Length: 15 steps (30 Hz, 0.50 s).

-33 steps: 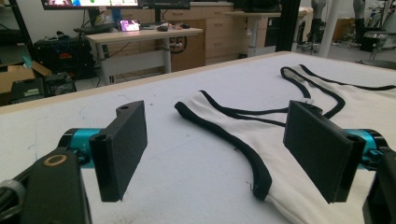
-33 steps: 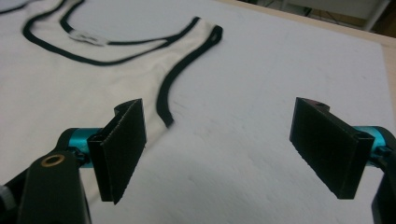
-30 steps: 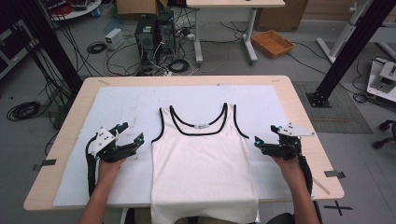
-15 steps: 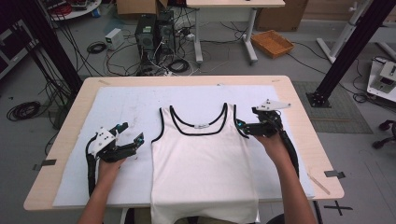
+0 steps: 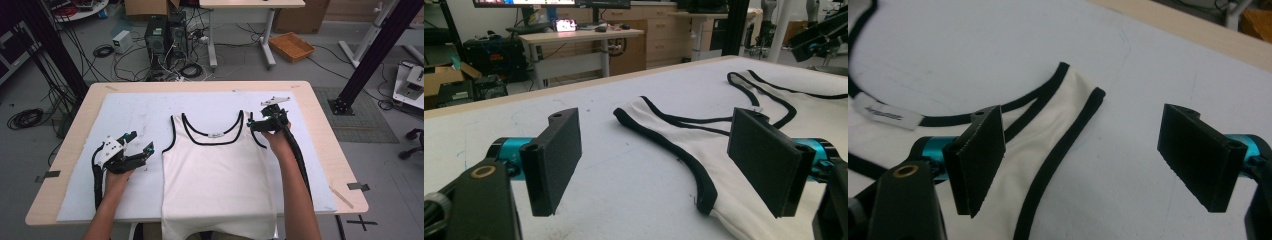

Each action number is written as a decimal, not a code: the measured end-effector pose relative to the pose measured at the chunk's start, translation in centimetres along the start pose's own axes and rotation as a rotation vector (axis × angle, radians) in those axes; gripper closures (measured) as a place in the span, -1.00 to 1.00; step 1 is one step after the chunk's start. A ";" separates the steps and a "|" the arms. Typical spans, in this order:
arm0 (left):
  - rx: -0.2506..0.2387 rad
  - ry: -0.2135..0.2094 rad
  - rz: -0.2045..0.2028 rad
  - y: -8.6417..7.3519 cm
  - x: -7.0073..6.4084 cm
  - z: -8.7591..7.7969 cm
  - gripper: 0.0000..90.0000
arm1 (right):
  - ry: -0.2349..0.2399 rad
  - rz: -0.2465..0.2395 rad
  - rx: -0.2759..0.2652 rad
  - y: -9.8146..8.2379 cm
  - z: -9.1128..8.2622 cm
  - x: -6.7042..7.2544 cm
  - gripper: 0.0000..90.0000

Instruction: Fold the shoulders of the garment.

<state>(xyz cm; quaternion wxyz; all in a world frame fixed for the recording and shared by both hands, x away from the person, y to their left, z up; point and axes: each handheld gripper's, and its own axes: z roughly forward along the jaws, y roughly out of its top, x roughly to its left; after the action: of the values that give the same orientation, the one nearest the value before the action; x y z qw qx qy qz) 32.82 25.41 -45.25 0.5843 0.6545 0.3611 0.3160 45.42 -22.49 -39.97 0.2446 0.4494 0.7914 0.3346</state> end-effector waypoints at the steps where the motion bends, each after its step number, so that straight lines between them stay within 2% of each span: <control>1: 0.001 0.001 0.000 0.0 0.0 0.0 -0.52 | -0.002 0.014 0.011 0.0 0.4 -0.1 -0.55; 3: 0.004 0.004 0.004 0.0 0.0 0.0 -0.52 | -0.001 0.053 0.024 -0.1 1.6 -0.4 -0.43; 5: 0.003 0.004 0.004 0.0 -0.1 0.0 -0.52 | -0.003 0.070 0.035 -0.1 2.2 -0.5 -0.42; 10: 0.003 0.005 0.005 0.0 0.0 0.0 -0.52 | 0.007 0.085 0.070 -0.1 3.7 -0.5 -0.37; 12: 0.004 0.005 0.004 0.0 -0.1 0.0 -0.52 | 0.001 0.083 0.113 -0.3 5.0 -0.3 -0.23; 15: 0.006 0.002 0.008 0.0 -0.1 0.0 -0.52 | 0.039 0.088 0.119 -0.4 5.8 0.1 -0.03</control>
<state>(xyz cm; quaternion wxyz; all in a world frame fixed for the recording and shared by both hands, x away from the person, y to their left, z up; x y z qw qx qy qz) 32.77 25.31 -45.23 0.5808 0.6574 0.3598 0.3178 49.15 -20.76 -44.15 0.1870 0.4911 0.7939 0.3060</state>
